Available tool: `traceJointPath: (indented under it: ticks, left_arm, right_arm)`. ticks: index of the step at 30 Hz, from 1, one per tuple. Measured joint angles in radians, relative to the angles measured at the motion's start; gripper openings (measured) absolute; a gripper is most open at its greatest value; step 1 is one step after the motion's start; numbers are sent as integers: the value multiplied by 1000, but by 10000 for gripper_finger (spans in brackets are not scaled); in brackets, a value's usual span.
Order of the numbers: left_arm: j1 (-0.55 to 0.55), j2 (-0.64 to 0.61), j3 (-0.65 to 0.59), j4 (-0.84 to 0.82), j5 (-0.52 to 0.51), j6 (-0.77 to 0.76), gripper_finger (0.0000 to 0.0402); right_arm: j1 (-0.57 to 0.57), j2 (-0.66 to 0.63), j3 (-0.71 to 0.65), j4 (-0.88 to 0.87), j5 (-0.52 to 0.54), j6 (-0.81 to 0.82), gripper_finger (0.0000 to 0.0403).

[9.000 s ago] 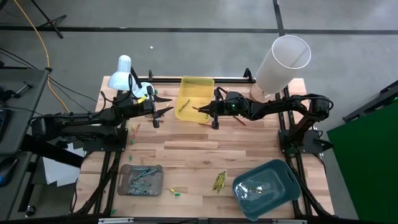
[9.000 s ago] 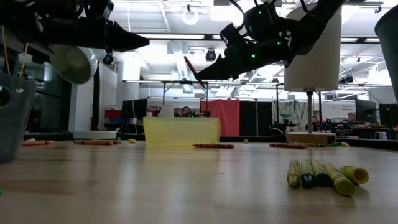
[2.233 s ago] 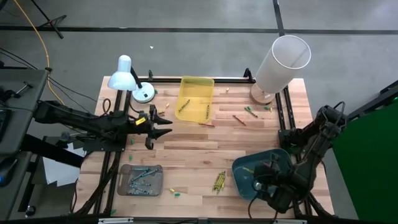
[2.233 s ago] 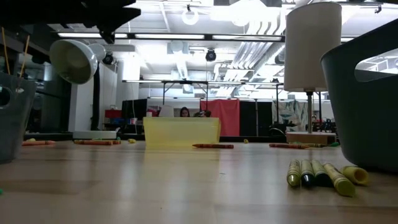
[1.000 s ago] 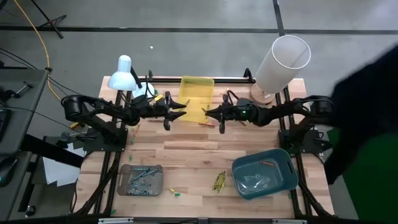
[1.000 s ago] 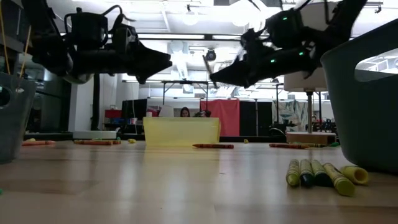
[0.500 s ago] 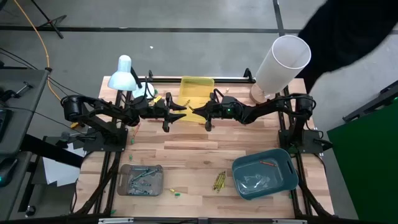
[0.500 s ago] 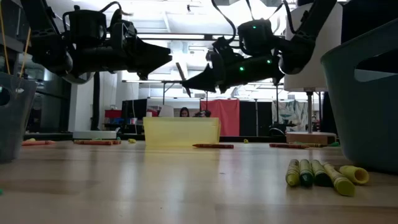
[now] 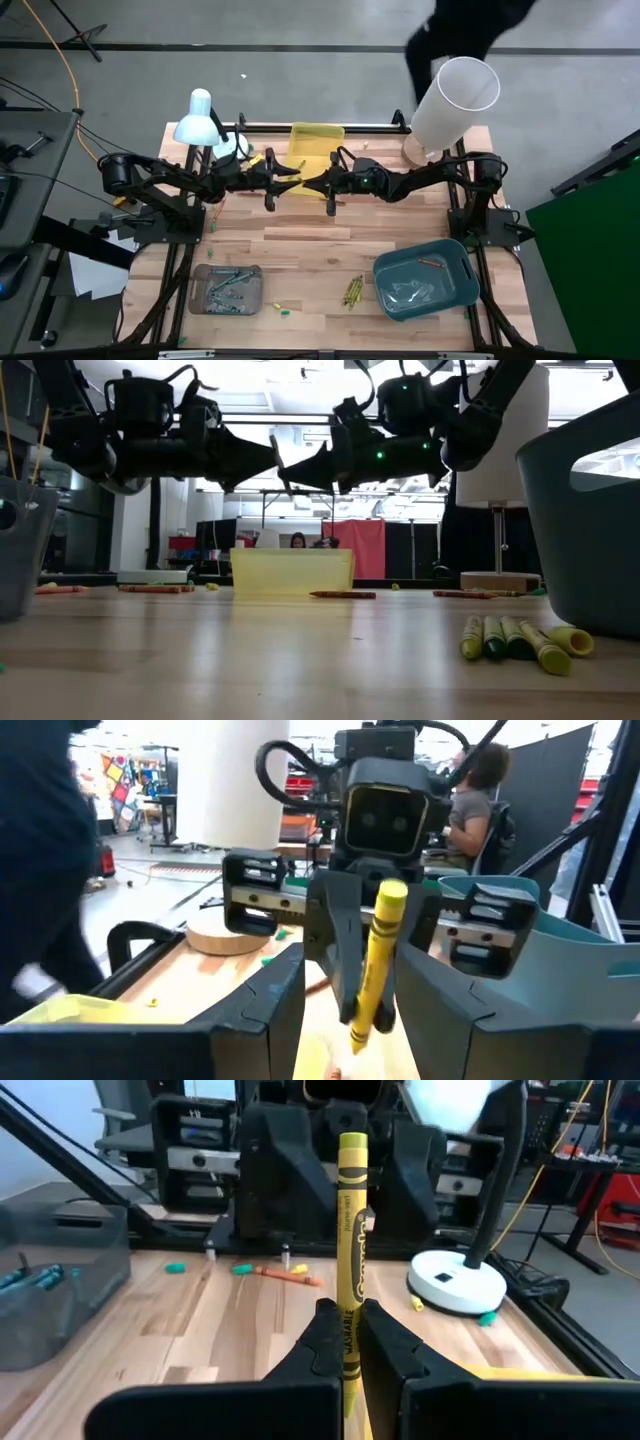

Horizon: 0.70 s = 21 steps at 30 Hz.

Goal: Sort crayons
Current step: Remove the yellow green crayon from the green bin to the yellow bin

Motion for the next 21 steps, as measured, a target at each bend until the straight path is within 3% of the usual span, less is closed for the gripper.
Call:
traceJointPath:
  ticks: [5, 12, 15, 19, 21]
  left_arm:
    - [-49, 0, 10, 15, -25, 16, 140]
    - [-107, 0, 35, 4, -168, 77, 135]
    - [-108, 0, 34, 0, -209, 79, 106]
    - [-107, 0, 35, -18, -216, 101, 26]
    - [-106, 0, 35, -20, -228, 102, 13]
  right_arm:
    - [0, 0, 13, -2, 8, 19, 0]
    - [4, 0, 25, -10, 6, 10, 0]
    - [4, 0, 25, -11, 9, 8, 0]
    - [3, 0, 25, -19, 16, 3, 6]
    - [4, 0, 25, -20, 30, 8, 21]
